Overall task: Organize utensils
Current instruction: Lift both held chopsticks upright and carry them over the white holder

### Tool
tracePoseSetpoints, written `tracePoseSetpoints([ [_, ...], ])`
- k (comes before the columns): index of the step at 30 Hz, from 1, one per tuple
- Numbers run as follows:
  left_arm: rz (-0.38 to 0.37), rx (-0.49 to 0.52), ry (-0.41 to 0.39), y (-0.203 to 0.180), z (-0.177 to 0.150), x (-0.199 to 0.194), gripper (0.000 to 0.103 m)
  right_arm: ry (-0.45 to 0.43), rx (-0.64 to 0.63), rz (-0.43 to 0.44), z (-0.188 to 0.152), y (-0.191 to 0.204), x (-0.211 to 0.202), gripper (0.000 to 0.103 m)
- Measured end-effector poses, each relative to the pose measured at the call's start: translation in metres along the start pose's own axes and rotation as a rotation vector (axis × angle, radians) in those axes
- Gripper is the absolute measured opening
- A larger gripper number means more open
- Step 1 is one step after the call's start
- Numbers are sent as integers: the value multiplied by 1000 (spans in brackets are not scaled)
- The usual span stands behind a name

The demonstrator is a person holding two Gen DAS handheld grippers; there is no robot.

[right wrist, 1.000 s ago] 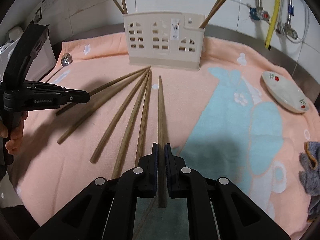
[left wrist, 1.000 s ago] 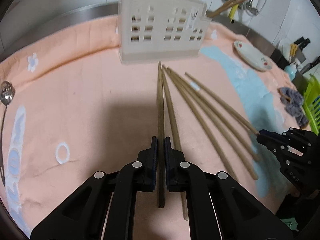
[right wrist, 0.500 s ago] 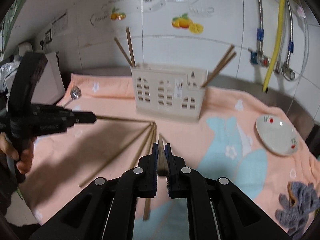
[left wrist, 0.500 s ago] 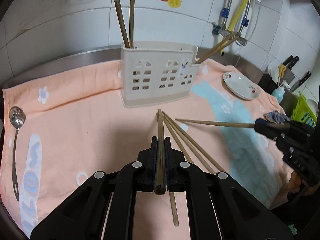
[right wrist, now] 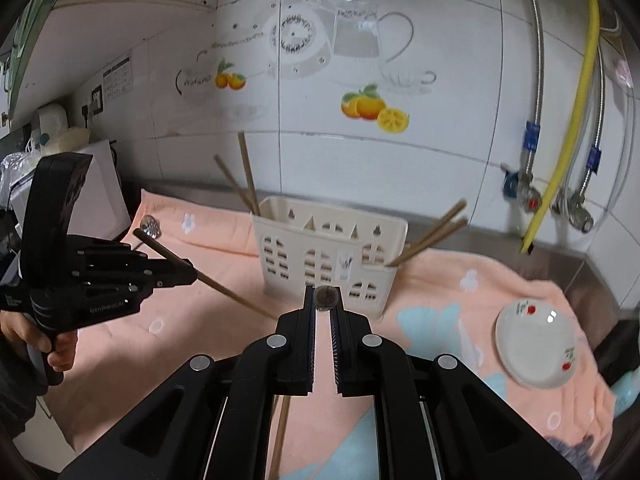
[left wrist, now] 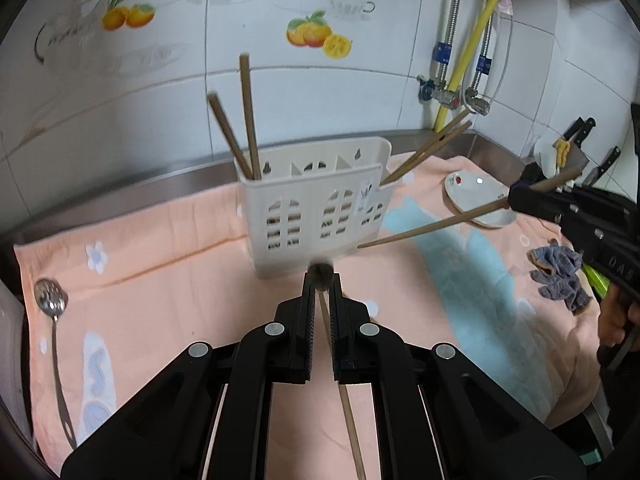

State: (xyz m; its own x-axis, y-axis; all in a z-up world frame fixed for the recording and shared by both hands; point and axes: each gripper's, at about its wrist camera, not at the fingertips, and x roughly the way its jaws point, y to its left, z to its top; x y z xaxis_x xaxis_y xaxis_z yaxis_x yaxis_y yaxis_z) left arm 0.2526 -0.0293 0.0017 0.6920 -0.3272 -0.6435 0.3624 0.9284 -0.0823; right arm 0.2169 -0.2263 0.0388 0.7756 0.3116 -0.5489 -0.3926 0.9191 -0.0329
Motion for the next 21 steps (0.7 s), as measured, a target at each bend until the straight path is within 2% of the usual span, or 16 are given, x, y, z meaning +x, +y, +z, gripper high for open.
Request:
tracePoseSetpoints([
  [8,-4,37,-66,-8,35,-20,6,-13,-10,24,35,-16,-16,7],
  [14,3,67,-147,-16,69,-45,6,-34,-34,-3,58,-27,-30,7],
  [21,27,76,-216,-15,114,-61,6,-26,-8,-11,78,-44,-24,7],
])
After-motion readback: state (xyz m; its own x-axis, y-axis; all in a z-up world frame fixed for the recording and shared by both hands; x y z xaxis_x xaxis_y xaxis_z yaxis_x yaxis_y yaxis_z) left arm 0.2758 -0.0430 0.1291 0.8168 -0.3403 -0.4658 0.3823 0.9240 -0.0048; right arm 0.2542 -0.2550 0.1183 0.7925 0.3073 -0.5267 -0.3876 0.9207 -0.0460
